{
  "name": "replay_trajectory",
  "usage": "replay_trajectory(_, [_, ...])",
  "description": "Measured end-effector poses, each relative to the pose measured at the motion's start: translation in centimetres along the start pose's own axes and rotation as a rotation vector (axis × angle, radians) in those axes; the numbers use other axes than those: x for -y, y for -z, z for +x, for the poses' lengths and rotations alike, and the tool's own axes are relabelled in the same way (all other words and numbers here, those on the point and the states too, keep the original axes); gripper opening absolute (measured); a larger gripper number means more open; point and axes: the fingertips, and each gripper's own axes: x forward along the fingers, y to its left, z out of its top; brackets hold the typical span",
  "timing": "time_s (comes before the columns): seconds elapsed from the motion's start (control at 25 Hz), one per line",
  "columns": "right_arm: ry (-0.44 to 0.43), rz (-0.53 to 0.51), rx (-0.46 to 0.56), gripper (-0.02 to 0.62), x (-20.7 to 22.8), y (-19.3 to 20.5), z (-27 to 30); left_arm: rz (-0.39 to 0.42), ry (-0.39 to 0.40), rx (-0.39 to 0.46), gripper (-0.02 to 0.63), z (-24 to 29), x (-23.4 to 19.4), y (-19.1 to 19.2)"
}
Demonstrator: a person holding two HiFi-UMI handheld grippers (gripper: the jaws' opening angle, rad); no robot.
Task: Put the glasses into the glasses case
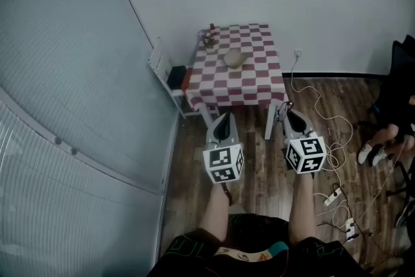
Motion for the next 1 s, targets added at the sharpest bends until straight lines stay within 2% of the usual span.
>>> replay_trajectory(0.24, [0.033, 0.003, 0.012, 0.017, 0.6, -0.3, 0.5, 0.003, 0.01, 0.017, 0.009, 0.1, -0.2, -1.1])
replay_trajectory(0.6, [0.025, 0.016, 0.03, 0.017, 1.6, -1.5, 1.3, 0.012, -0.009, 0.038, 0.009, 0.9, -0.9, -2.2])
replay_trajectory(0.8, [0.026, 0.072, 0.044, 0.017, 2.2, -1.3, 1.3, 0.044, 0.017, 0.032, 0.009, -0.1, -0.8, -2.6])
replay_trajectory(1.0, [0.001, 0.095, 0.032, 0.017, 1.1, -0.6, 2.2, 0.028, -0.058, -0.006, 0.009, -1.1, -4.0, -1.7])
